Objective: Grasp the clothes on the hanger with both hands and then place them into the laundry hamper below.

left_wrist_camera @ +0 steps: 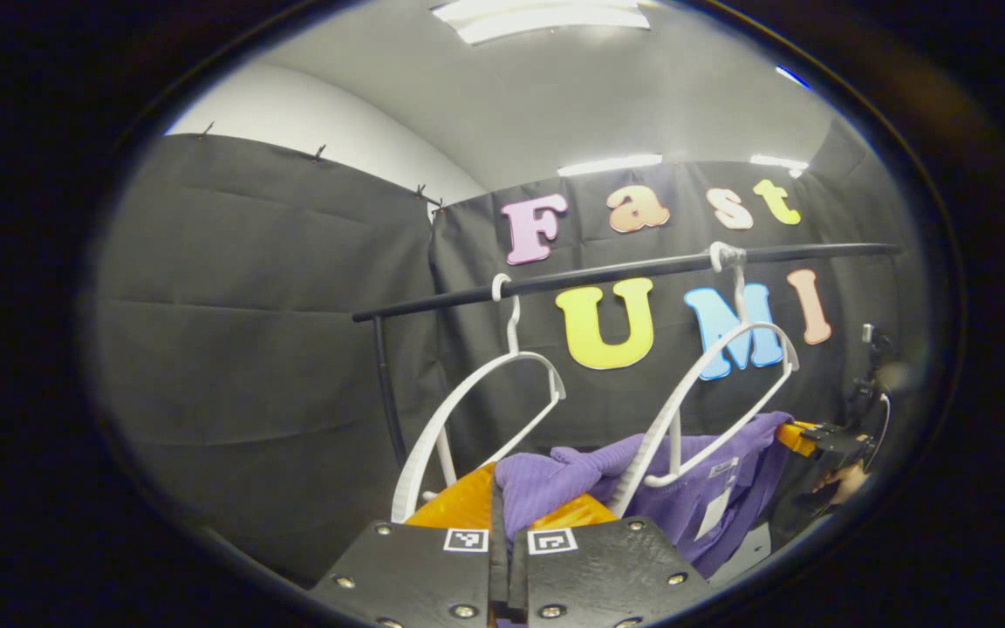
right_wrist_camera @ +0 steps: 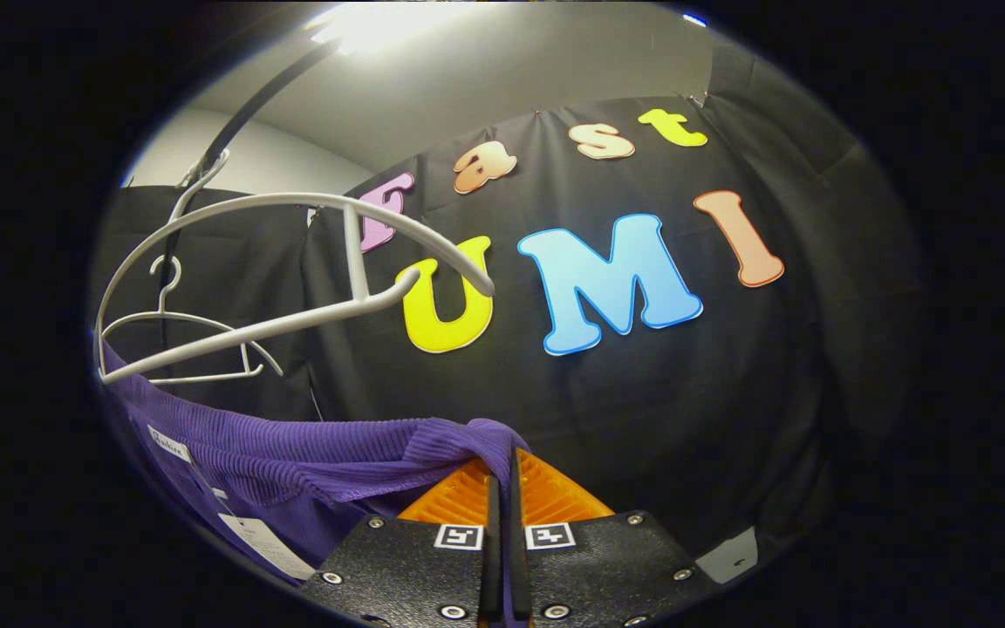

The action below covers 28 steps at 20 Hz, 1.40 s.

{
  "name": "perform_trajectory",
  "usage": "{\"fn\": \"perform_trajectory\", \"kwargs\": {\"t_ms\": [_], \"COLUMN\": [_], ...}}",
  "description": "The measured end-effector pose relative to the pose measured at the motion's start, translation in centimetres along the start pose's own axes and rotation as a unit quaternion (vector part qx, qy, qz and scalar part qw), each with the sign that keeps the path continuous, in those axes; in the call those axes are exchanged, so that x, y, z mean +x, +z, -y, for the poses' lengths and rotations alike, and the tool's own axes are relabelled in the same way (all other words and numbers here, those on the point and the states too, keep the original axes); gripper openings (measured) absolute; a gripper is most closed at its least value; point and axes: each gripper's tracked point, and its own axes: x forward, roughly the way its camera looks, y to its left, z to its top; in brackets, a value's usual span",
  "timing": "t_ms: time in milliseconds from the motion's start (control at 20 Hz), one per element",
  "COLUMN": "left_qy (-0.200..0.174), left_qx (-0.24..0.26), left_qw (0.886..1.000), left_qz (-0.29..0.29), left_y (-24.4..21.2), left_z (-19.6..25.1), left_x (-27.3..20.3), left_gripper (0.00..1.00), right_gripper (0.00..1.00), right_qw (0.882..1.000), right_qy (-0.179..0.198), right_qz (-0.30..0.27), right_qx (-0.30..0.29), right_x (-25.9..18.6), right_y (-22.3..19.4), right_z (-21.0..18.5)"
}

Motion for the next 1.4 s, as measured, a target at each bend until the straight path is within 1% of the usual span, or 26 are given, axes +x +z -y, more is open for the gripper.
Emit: {"fn": "perform_trajectory", "kwargs": {"t_ms": [250,300,350,400,450,500,600,650,700,750,850,1150,1400], "left_qy": [0.003,0.001,0.000,-0.006,-0.013,-0.021,-0.043,-0.051,-0.059,-0.067,-0.086,-0.138,-0.177], "left_qx": [-0.019,-0.022,-0.026,-0.032,-0.039,-0.046,-0.057,-0.058,-0.059,-0.061,-0.070,-0.094,-0.106], "left_qw": [1.000,1.000,1.000,0.999,0.999,0.999,0.997,0.997,0.996,0.996,0.994,0.986,0.978], "left_qz": [-0.007,-0.008,-0.008,-0.008,-0.008,-0.009,-0.010,-0.009,-0.008,-0.008,-0.008,-0.002,-0.001], "left_y": [-1.5,-1.6,-2.0,-2.1,-2.4,-2.6,-2.9,-2.9,-2.8,-2.8,-2.7,-2.6,-3.2], "left_z": [-0.6,-0.8,-1.0,-1.0,-0.9,-0.8,0.0,0.4,0.4,0.7,1.9,4.4,7.0], "left_x": [-2.4,-2.9,-3.4,-4.0,-4.5,-5.1,-6.9,-7.8,-8.4,-8.9,-9.5,-12.2,-13.9], "left_gripper": [0.01,0.06,0.01,0.06,0.06,0.01,0.01,0.06,0.01,0.01,0.01,0.01,0.01], "right_gripper": [0.04,0.04,0.04,0.03,0.04,0.04,0.04,0.04,0.04,0.04,0.04,0.04,0.04], "right_qw": [1.000,1.000,1.000,1.000,1.000,1.000,1.000,1.000,1.000,0.999,0.999,0.998,0.997], "right_qy": [0.003,0.003,0.001,0.000,-0.002,-0.003,-0.003,-0.001,0.001,0.003,0.008,0.029,0.051], "right_qz": [-0.003,-0.001,0.000,0.003,0.005,0.008,0.013,0.015,0.019,0.023,0.028,0.039,0.037], "right_qx": [-0.019,-0.020,-0.019,-0.016,-0.015,-0.014,-0.017,-0.019,-0.022,-0.025,-0.027,-0.042,-0.042], "right_x": [-3.9,-4.9,-5.8,-6.9,-7.8,-8.9,-10.9,-11.9,-13.0,-14.0,-16.4,-21.0,-24.0], "right_y": [0.2,0.5,0.8,1.1,1.6,1.9,3.0,3.5,3.9,4.4,4.9,6.3,5.8], "right_z": [-1.0,-1.1,-1.4,-1.7,-1.9,-2.2,-2.7,-3.1,-3.7,-4.3,-5.5,-9.3,-12.5]}}
